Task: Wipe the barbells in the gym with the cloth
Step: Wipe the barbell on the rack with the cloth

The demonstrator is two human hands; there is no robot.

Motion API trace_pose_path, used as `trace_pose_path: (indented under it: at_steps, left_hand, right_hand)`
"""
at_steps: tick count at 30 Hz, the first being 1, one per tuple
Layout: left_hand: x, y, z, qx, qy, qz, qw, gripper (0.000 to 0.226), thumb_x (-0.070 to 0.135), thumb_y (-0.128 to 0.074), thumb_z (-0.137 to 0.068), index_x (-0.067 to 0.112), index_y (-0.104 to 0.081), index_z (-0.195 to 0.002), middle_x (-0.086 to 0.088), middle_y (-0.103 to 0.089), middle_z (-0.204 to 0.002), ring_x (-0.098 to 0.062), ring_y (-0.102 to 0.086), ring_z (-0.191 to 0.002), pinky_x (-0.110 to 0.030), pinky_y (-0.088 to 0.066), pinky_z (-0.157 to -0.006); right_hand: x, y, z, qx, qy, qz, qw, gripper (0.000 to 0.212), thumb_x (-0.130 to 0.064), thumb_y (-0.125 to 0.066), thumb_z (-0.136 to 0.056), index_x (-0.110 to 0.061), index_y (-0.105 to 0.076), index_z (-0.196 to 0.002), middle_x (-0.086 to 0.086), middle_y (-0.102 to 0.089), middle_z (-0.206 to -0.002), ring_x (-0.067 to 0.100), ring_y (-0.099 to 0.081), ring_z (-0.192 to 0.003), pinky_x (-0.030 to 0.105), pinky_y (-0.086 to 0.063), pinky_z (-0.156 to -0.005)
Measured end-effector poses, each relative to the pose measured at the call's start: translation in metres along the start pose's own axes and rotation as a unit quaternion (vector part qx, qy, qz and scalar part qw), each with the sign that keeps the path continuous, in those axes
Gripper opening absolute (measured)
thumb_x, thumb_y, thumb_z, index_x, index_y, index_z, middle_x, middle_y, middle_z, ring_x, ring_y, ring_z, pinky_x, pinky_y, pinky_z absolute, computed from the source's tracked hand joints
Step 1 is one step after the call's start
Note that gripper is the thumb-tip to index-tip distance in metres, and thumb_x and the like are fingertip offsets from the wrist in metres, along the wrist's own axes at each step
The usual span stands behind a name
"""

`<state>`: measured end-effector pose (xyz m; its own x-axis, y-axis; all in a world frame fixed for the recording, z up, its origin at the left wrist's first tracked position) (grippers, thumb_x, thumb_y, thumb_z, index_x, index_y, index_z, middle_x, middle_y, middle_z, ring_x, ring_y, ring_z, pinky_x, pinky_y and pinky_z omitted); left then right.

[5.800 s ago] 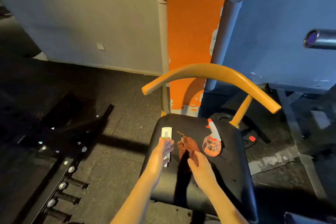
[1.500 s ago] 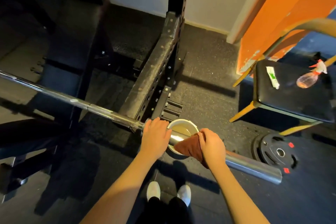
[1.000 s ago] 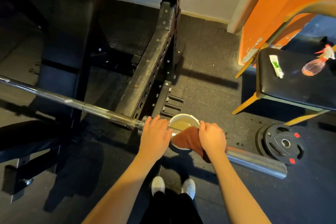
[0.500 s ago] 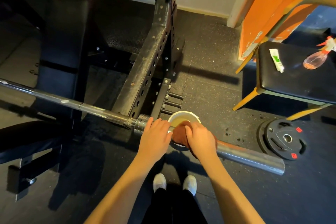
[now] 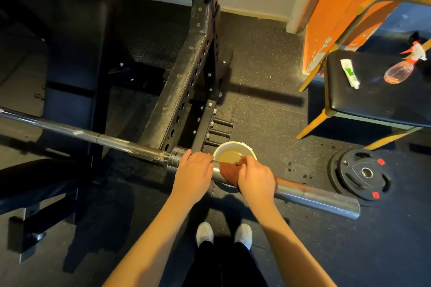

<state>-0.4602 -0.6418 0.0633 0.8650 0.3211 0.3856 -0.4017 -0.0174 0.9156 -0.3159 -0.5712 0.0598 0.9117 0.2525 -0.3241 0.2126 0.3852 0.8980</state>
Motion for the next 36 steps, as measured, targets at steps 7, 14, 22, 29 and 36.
trace_pose_path:
  at_steps: [7, 14, 22, 29, 36]
  left_hand:
    - [0.0, -0.003, -0.004, -0.039, -0.014, -0.017, 0.999, 0.03, 0.031, -0.038, -0.103, 0.02, -0.06, -0.121, 0.005, -0.063, -0.118, -0.011, -0.054, -0.115, -0.031, -0.014, -0.118]
    - [-0.001, -0.009, -0.001, -0.044, -0.04, -0.022, 0.998, 0.059, 0.053, -0.023, -0.096, 0.017, -0.059, -0.127, 0.002, -0.062, -0.126, -0.017, -0.053, -0.124, -0.033, -0.013, -0.115]
    - [-0.001, -0.008, -0.001, -0.059, -0.051, -0.019, 0.997, 0.078, 0.058, -0.007, -0.086, 0.018, -0.053, -0.134, 0.002, -0.057, -0.133, -0.015, -0.047, -0.128, -0.029, -0.004, -0.115]
    - [-0.001, -0.011, -0.001, -0.07, -0.04, -0.029, 0.996, 0.065, 0.054, -0.019, -0.093, 0.018, -0.051, -0.137, 0.003, -0.055, -0.136, -0.014, -0.043, -0.132, -0.032, -0.006, -0.117]
    - [0.003, -0.008, 0.0, -0.096, -0.053, -0.034, 0.993, 0.058, 0.053, -0.048, -0.095, 0.02, -0.041, -0.143, 0.004, -0.045, -0.146, -0.015, -0.034, -0.139, -0.034, 0.001, -0.118]
  right_hand:
    - [0.067, 0.019, 0.015, 0.115, -0.001, -0.011, 0.993, 0.038, -0.023, -0.034, -0.092, -0.011, -0.068, -0.104, 0.008, -0.069, -0.088, 0.026, -0.062, -0.075, 0.039, -0.046, -0.074]
    - [-0.012, -0.014, 0.004, 0.047, 0.067, 0.002, 0.997, 0.043, -0.052, -0.037, -0.097, -0.023, -0.069, -0.103, 0.0, -0.067, -0.091, 0.02, -0.062, -0.084, 0.036, -0.045, -0.081]
    - [0.077, 0.011, 0.021, 0.121, -0.068, 0.045, 0.989, 0.031, -0.038, -0.04, -0.095, -0.026, -0.068, -0.091, -0.004, -0.069, -0.089, 0.022, -0.062, -0.093, 0.055, -0.021, -0.109]
    - [0.005, -0.006, 0.01, 0.08, 0.095, -0.025, 0.992, 0.035, -0.035, -0.039, -0.098, -0.022, -0.069, -0.111, -0.002, -0.07, -0.102, 0.02, -0.065, -0.088, 0.033, -0.045, -0.08]
    - [0.09, 0.014, 0.028, 0.16, -0.068, -0.031, 0.984, 0.031, -0.028, -0.04, -0.094, -0.017, -0.068, -0.099, 0.0, -0.067, -0.092, 0.021, -0.059, -0.087, 0.041, -0.043, -0.09]
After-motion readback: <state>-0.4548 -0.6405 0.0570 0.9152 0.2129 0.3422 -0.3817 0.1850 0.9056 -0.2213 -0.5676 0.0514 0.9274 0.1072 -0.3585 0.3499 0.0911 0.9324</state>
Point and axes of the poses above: each hand's wrist, its own z-axis away from the middle knuckle, its own y-axis out of the back of the hand, x = y × z, the point moved 9 cm from there along -z, towards the middle knuckle
